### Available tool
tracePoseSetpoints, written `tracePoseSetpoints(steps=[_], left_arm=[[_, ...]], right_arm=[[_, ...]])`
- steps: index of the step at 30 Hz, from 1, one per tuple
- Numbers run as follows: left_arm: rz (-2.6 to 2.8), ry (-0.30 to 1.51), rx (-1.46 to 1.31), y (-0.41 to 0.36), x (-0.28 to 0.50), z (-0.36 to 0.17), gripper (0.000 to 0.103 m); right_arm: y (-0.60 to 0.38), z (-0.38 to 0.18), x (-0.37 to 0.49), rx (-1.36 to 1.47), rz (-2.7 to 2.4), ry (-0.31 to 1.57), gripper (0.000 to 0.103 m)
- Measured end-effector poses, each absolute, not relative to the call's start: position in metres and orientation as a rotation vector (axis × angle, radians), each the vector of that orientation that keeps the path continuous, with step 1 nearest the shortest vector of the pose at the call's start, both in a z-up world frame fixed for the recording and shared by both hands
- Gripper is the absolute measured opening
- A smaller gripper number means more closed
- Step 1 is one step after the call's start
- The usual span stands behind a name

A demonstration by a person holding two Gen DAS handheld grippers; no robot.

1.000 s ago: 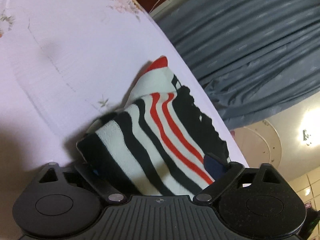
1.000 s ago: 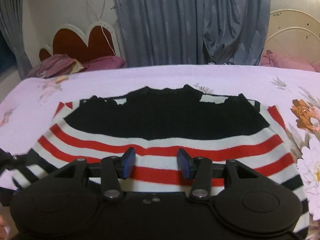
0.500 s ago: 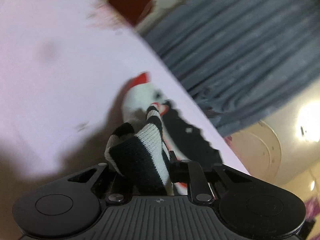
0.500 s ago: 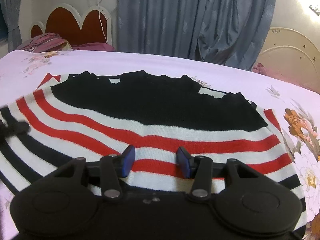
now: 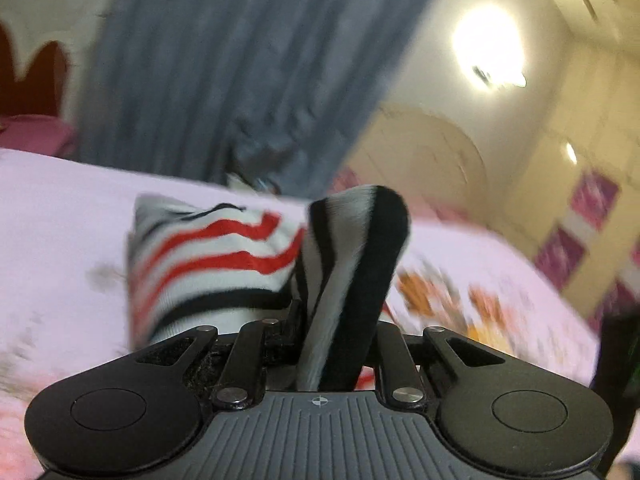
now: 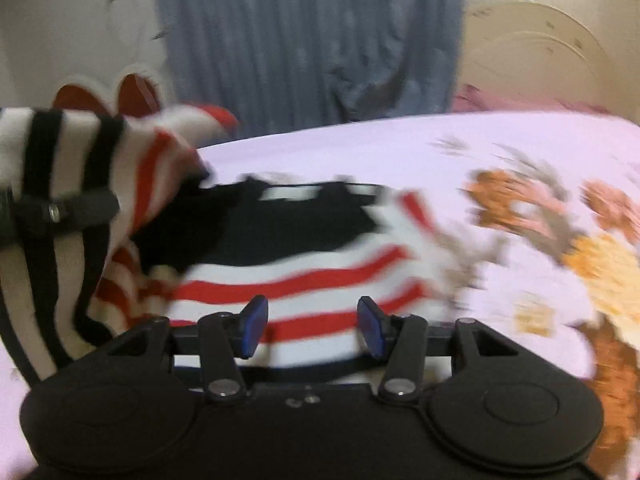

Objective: Fold small clothes
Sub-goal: 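Lift and fold the held side over the sweater with the left tool, then grasp the sweater end with the right tool while the left tool presses the bundle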

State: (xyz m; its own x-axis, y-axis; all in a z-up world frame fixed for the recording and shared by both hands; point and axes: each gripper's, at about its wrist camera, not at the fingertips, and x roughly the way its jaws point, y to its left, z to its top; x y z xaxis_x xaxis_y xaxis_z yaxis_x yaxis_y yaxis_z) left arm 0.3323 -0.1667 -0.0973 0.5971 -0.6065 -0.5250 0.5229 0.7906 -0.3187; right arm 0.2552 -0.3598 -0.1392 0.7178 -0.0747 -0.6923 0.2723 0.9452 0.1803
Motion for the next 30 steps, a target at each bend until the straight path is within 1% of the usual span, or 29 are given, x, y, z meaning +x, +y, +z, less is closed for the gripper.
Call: tracePoseSetpoints(steps=[3, 5, 7, 9, 10, 12, 13, 17, 20, 23, 24, 26, 28, 29, 30], left_arm=[[-0.688, 0.715, 0.005, -0.201, 0.315, -0.120, 0.018], [-0.689, 0.701, 0.083, -0.210, 0.302, -0.125, 0.028], [-0.727, 0.688, 0.124, -0.215, 0.289, -0.120, 0.063], [-0.761, 0.689, 0.152, -0.219, 0.280, -0.114, 0.075], [-0.773, 0.687, 0.170, -0.220, 0.273, -0.111, 0.075], [-0.786, 0.696, 0.181, -0.215, 0.261, -0.104, 0.075], [-0.783, 0.699, 0.164, -0.208, 0.257, -0.099, 0.075], [-0.715, 0.692, 0.065, -0.168, 0.251, -0.077, 0.075], [-0.623, 0.670, 0.040, -0.138, 0.253, -0.066, 0.075], [-0.529, 0.654, -0.009, -0.109, 0.259, -0.061, 0.075], [-0.495, 0.655, -0.026, -0.100, 0.263, -0.062, 0.075], [-0.452, 0.664, -0.050, -0.089, 0.271, -0.065, 0.075], [-0.423, 0.673, -0.069, -0.085, 0.283, -0.073, 0.075], [-0.415, 0.673, -0.073, -0.084, 0.287, -0.074, 0.075], [-0.409, 0.674, -0.075, -0.084, 0.288, -0.074, 0.075]], right_arm=[[-0.395, -0.141, 0.237, 0.331, -0.240, 0.757, 0.048], [-0.411, -0.141, 0.230, 0.351, -0.253, 0.758, 0.048], [-0.424, -0.139, 0.224, 0.380, -0.247, 0.742, 0.049], [-0.430, -0.133, 0.222, 0.432, -0.222, 0.721, 0.052], [-0.432, -0.130, 0.223, 0.463, -0.202, 0.711, 0.054], [-0.436, -0.123, 0.230, 0.524, -0.139, 0.699, 0.066], [-0.434, -0.121, 0.235, 0.547, -0.108, 0.699, 0.069], [-0.415, -0.130, 0.264, 0.613, 0.033, 0.771, 0.073], [-0.401, -0.152, 0.290, 0.640, 0.068, 0.842, 0.072], [-0.398, -0.170, 0.305, 0.703, 0.099, 0.889, 0.060], [-0.395, -0.172, 0.308, 0.718, 0.112, 0.888, 0.054], [-0.392, -0.175, 0.312, 0.713, 0.110, 0.892, 0.051], [-0.389, -0.172, 0.312, 0.704, 0.118, 0.876, 0.034], [-0.388, -0.170, 0.310, 0.712, 0.135, 0.867, 0.024], [-0.386, -0.166, 0.308, 0.700, 0.140, 0.852, 0.022]])
